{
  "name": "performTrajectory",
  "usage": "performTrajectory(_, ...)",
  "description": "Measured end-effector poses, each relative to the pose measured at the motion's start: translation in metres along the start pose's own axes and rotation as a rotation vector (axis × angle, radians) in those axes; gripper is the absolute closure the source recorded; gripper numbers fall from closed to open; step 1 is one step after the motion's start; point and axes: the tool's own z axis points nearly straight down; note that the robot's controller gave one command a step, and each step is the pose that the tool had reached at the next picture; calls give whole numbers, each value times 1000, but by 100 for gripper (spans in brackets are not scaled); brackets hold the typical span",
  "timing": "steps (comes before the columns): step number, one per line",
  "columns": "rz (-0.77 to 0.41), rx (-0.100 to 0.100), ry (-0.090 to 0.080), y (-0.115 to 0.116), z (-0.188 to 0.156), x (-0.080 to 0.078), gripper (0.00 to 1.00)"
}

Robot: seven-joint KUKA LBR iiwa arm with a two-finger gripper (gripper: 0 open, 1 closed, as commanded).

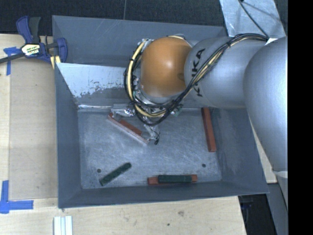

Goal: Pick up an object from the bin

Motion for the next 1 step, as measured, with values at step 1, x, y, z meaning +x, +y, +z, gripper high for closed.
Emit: performTrajectory(1,15,2,-2,13,-1,6,0)
